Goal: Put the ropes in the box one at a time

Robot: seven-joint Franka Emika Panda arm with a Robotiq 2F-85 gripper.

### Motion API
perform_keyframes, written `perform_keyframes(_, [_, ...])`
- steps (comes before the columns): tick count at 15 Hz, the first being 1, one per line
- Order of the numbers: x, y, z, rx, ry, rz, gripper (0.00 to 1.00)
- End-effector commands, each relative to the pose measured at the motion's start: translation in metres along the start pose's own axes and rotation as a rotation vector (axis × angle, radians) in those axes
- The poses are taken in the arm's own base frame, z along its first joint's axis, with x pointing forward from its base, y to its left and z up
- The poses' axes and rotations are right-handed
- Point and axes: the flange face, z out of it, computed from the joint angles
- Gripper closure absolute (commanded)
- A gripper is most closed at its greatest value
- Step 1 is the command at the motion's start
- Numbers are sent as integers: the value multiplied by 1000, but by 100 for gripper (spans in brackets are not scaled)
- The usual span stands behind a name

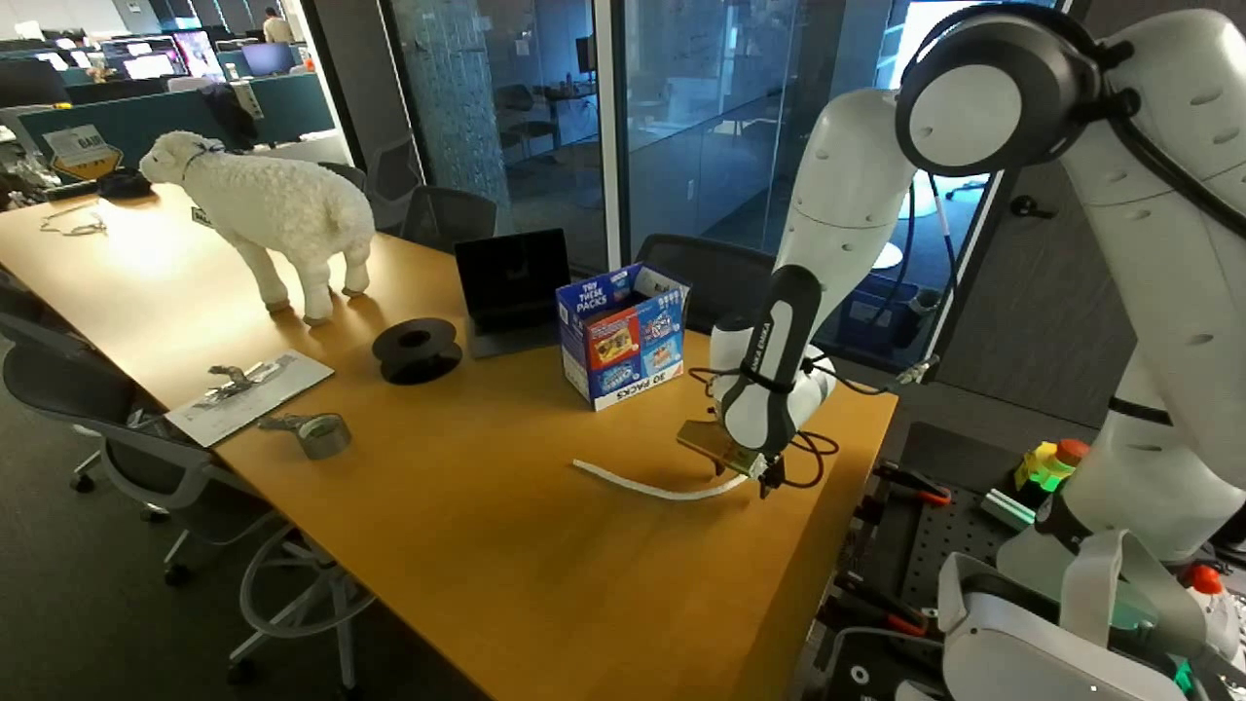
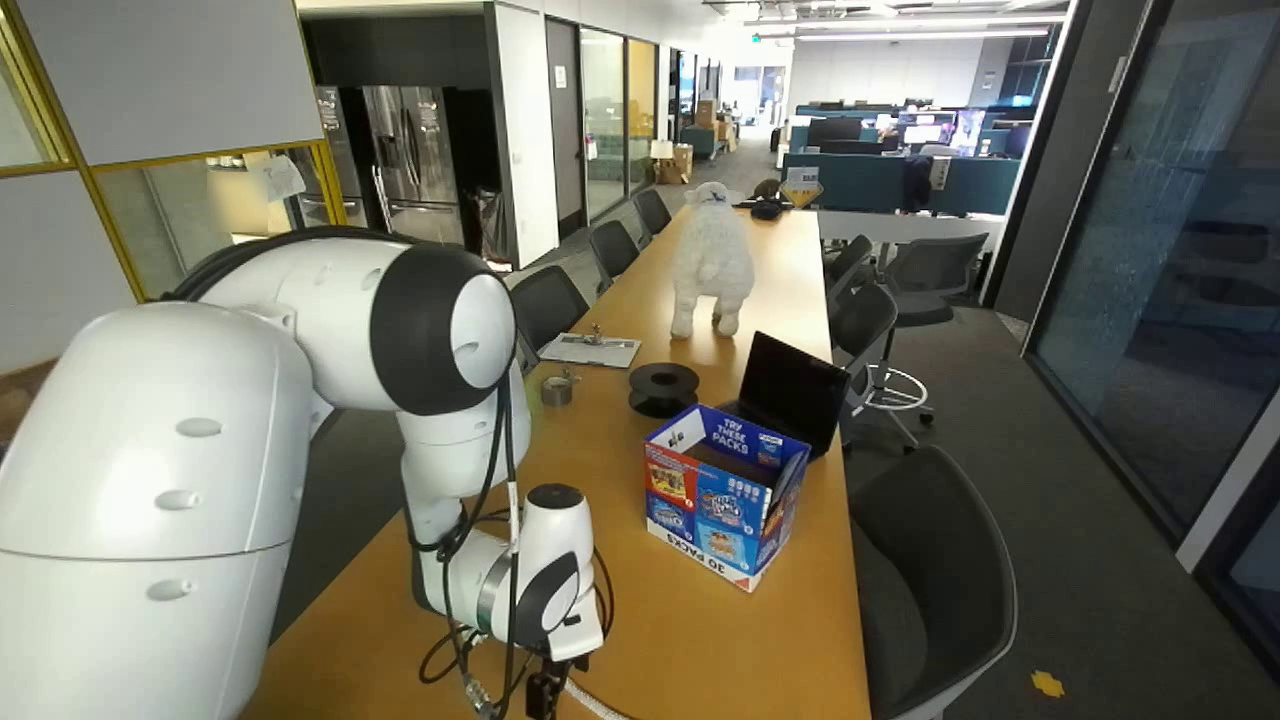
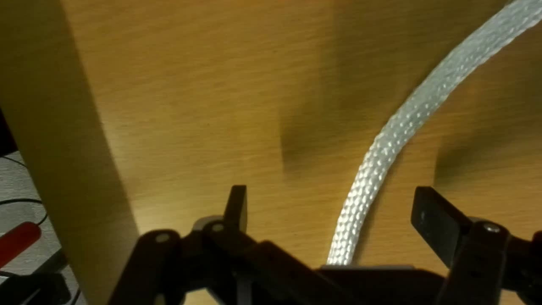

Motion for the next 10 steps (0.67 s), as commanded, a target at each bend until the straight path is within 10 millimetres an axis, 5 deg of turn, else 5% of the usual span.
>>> perform_keyframes(1, [6,-1,6,45,5,2,0])
perform_keyframes(10, [10,0,6,99,-6,49,0])
